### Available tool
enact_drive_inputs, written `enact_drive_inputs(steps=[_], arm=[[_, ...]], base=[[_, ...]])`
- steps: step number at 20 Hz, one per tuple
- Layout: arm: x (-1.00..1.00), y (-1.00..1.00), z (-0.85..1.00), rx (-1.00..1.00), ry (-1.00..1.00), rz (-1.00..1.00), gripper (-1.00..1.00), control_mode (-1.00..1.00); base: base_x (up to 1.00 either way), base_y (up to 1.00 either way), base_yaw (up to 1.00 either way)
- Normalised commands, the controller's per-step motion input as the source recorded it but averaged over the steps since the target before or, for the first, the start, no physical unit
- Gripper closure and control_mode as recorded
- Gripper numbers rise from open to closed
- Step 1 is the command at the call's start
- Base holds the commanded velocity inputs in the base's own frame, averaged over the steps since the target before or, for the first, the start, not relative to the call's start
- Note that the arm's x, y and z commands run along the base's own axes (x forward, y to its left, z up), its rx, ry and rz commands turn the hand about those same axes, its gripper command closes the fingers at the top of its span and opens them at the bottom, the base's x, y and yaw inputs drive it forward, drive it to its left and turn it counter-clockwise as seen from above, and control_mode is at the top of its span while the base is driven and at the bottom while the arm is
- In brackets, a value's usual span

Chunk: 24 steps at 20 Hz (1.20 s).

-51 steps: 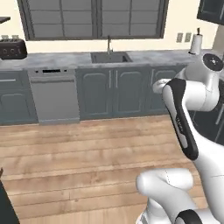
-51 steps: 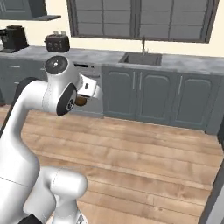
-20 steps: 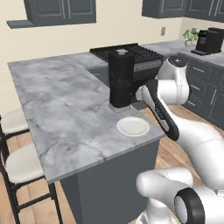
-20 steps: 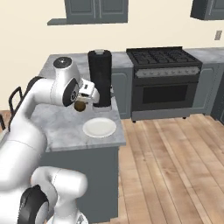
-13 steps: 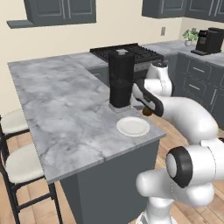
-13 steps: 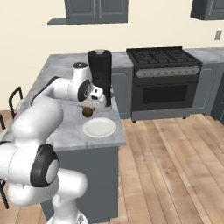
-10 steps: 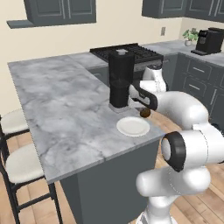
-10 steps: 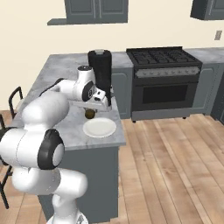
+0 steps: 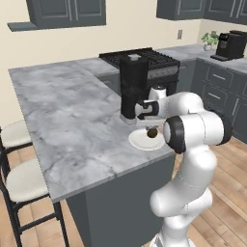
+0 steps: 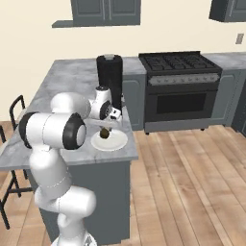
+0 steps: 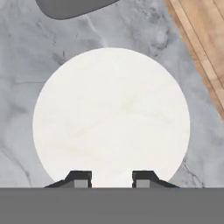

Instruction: Pick the kiwi and apple from the fridge and place them on the plate next to the blender to make a fruit smoothie.

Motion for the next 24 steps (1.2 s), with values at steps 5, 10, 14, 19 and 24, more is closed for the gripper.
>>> enact_drive_inputs(steps=[5, 10, 14, 19, 24], arm=[[0.44, 0.00, -0.57, 0.00, -0.09, 0.00, -1.00, -1.00], [-0.04, 0.06, 0.38, 0.00, -0.04, 0.00, -1.00, -1.00], [-0.71, 0.06, 1.00, 0.00, -0.15, 0.00, -1.00, -1.00], [-1.00, 0.00, 0.98, 0.00, -0.13, -0.01, -1.00, -1.00], [-0.96, 0.00, 0.81, 0.00, -0.01, -0.01, -1.00, -1.00]], base=[[0.00, 0.00, 0.00], [0.00, 0.00, 0.00], [0.00, 0.00, 0.00], [0.00, 0.00, 0.00], [0.00, 0.00, 0.00]])
